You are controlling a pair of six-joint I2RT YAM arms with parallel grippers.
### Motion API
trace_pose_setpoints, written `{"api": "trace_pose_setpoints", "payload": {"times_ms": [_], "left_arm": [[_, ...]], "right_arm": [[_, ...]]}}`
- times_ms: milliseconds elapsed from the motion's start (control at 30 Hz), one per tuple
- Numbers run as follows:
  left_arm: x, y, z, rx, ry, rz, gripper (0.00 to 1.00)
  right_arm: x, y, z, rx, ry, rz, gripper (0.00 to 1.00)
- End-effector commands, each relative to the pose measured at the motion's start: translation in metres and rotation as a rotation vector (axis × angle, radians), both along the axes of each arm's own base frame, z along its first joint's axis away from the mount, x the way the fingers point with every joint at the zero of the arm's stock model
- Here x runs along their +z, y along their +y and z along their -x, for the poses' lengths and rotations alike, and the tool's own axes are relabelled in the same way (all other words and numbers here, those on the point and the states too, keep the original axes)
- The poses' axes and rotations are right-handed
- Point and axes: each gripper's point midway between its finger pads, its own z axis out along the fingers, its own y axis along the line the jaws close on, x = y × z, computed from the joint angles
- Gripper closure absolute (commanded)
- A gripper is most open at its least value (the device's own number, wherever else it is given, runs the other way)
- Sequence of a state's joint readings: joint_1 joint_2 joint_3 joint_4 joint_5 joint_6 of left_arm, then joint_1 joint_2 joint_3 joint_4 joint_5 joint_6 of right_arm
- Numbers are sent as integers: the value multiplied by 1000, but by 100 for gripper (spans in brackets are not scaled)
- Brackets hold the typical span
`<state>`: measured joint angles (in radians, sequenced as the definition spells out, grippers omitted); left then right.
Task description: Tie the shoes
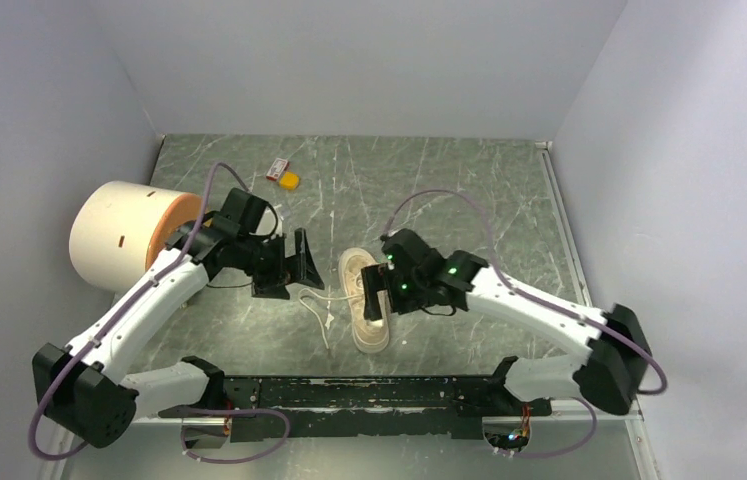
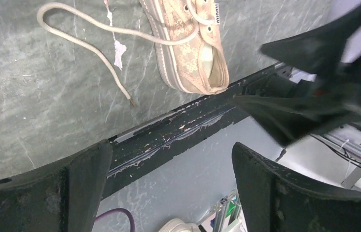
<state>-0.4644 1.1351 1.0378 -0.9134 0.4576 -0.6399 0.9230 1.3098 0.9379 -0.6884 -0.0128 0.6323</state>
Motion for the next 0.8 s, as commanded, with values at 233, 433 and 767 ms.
{"api": "trace_pose_setpoints", "payload": {"times_ms": [233, 433, 767], "left_arm": [[-20, -2, 9, 35, -27, 5, 6], [-50, -5, 36, -72, 77, 22, 3], [-29, 11, 3, -138, -156, -120, 5]], "right_arm": [[30, -8, -80, 61, 2, -169, 13], [14, 31, -96, 67, 88, -205, 34], [-11, 78, -96, 19, 97, -94, 42]]}}
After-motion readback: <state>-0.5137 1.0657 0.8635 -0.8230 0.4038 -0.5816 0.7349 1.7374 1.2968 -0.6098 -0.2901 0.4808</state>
